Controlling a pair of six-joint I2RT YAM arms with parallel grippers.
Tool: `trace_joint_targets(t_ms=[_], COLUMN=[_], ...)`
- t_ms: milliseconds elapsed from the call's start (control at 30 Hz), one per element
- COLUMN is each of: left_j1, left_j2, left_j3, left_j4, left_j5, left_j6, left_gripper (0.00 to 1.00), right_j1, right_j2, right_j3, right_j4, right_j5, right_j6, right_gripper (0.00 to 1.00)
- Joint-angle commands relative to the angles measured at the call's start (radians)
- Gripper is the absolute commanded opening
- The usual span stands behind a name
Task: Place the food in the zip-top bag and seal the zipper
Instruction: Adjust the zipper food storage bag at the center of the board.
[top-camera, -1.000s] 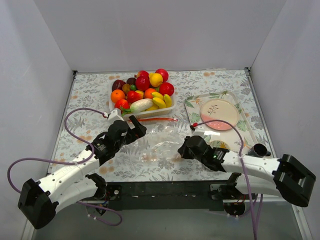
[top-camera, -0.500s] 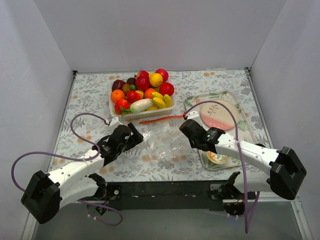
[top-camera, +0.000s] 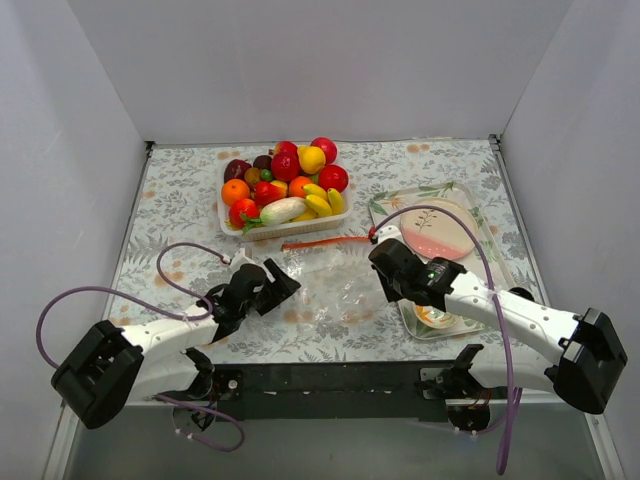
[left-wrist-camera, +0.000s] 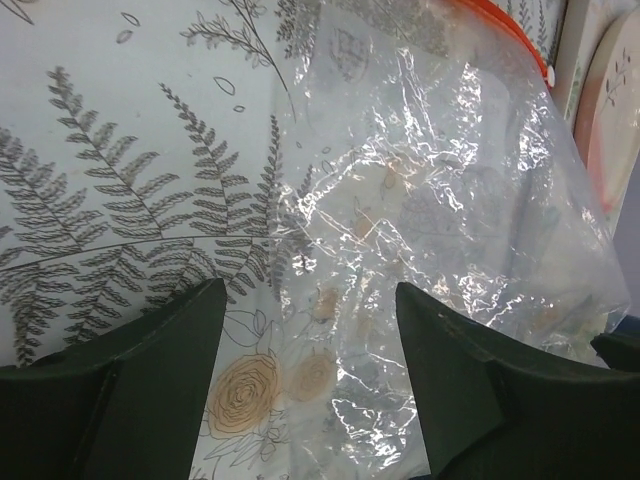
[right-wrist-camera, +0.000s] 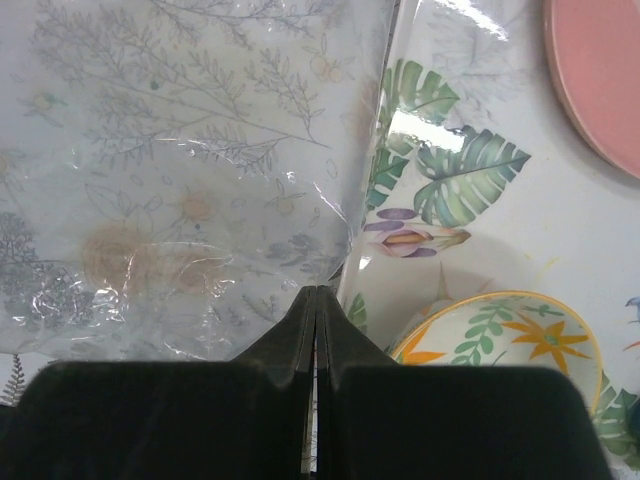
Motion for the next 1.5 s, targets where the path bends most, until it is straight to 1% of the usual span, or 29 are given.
trace_joint_targets(t_ms=[0, 33, 67, 133, 167, 233, 267, 300, 367, 400, 433, 467, 600, 733, 767, 900, 1000, 1033, 1100, 1133, 1167, 1200, 1233, 1300, 1333, 1367, 1400, 1433, 1467], left_j1=[-0.069, -0.081, -0.095, -0.13, -0.143, -0.179, -0.202, -0.213, -0.241, -0.248, -0.256, -0.274, -0.334, -0.431, -0.475, -0.566, -0.612, -0.618, -0.618, -0.618, -0.612, -0.598, -0.545, -0.471, -0.403, -0.367, -0.332, -0.26, -0.223], left_j2=[0.034, 0.035, 0.04, 0.06, 0.064, 0.075, 0.075, 0.074, 0.066, 0.064, 0.061, 0.055, 0.02, 0.017, 0.026, 0.124, 0.19, 0.227, 0.242, 0.23, 0.216, 0.199, 0.148, 0.079, 0.045, -0.015, -0.034, -0.048, -0.067], left_j3=[-0.015, -0.015, -0.014, 0.006, 0.012, 0.028, 0.034, 0.043, 0.077, 0.088, 0.1, 0.118, 0.143, 0.172, 0.181, 0.279, 0.338, 0.374, 0.405, 0.437, 0.45, 0.463, 0.465, 0.439, 0.427, 0.404, 0.398, 0.388, 0.364], left_j4=[0.058, 0.046, 0.002, -0.067, -0.081, -0.115, -0.12, -0.126, -0.152, -0.158, -0.172, -0.181, -0.2, -0.21, -0.212, -0.21, -0.2, -0.198, -0.207, -0.253, -0.294, -0.383, -0.419, -0.465, -0.477, -0.489, -0.523, -0.535, -0.54], left_j5=[-0.033, -0.077, -0.1, -0.163, -0.179, -0.209, -0.232, -0.246, -0.275, -0.277, -0.279, -0.28, -0.279, -0.28, -0.286, -0.311, -0.309, -0.309, -0.326, -0.387, -0.421, -0.453, -0.467, -0.478, -0.487, -0.519, -0.533, -0.547, -0.562], left_j6=[-0.078, -0.098, -0.142, -0.172, -0.185, -0.21, -0.212, -0.21, -0.201, -0.184, -0.178, -0.175, -0.164, -0.215, -0.224, -0.232, -0.216, -0.209, -0.181, -0.175, -0.172, -0.175, -0.173, -0.132, -0.114, -0.095, -0.083, -0.063, -0.052], left_gripper=[0.65, 0.63, 0.56, 0.52, 0.49, 0.4, 0.35, 0.27, 0.16, 0.06, 0.02, 0.0, 0.0, 0.0, 0.0, 0.0, 0.0, 0.0, 0.25, 0.32, 0.41, 0.58, 0.6, 0.62, 0.62, 0.62, 0.62, 0.59, 0.58], right_j1=[-0.012, -0.015, -0.018, -0.029, -0.035, -0.052, -0.056, -0.065, -0.073, -0.082, -0.085, -0.093, -0.124, -0.141, -0.144, -0.151, -0.173, -0.179, -0.185, -0.187, -0.185, -0.185, -0.185, -0.185, -0.185, -0.184, -0.184, -0.184, -0.182], right_j2=[-0.016, -0.009, -0.005, 0.009, 0.012, 0.02, 0.023, 0.027, 0.04, 0.046, 0.049, 0.052, 0.098, 0.185, 0.204, 0.332, 0.389, 0.397, 0.405, 0.402, 0.391, 0.368, 0.351, 0.305, 0.291, 0.261, 0.244, 0.227, 0.192], right_j3=[-0.004, 0.006, 0.014, 0.04, 0.049, 0.06, 0.072, 0.078, 0.091, 0.094, 0.095, 0.101, 0.126, 0.183, 0.193, 0.282, 0.341, 0.362, 0.384, 0.391, 0.385, 0.376, 0.367, 0.33, 0.316, 0.29, 0.272, 0.255, 0.24], right_j4=[0.01, 0.012, 0.01, 0.008, 0.01, 0.019, 0.022, 0.028, 0.033, 0.041, 0.048, 0.056, 0.093, 0.123, 0.13, 0.119, 0.122, 0.127, 0.119, 0.11, 0.105, 0.099, 0.096, 0.081, 0.071, 0.064, 0.062, 0.061, 0.061], right_j5=[-0.037, -0.04, -0.039, -0.036, -0.036, -0.039, -0.045, -0.047, -0.051, -0.051, -0.054, -0.063, -0.065, -0.041, -0.036, 0.018, 0.024, 0.006, -0.005, -0.005, -0.002, 0.007, 0.025, 0.036, 0.036, 0.033, 0.032, 0.018, 0.012], right_j6=[-0.02, -0.023, -0.026, -0.032, -0.032, -0.043, -0.046, -0.05, -0.055, -0.057, -0.057, -0.057, -0.058, -0.058, -0.058, -0.076, -0.098, -0.109, -0.112, -0.107, -0.106, -0.103, -0.098, -0.084, -0.077, -0.06, -0.057, -0.051, -0.035], right_gripper=[0.01, 0.01, 0.01, 0.01, 0.01, 0.01, 0.01, 0.01, 0.01, 0.01, 0.01, 0.01, 0.01, 0.01, 0.01, 0.01, 0.19, 0.3, 0.38, 0.46, 0.51, 0.55, 0.6, 0.64, 0.66, 0.66, 0.67, 0.68, 0.68])
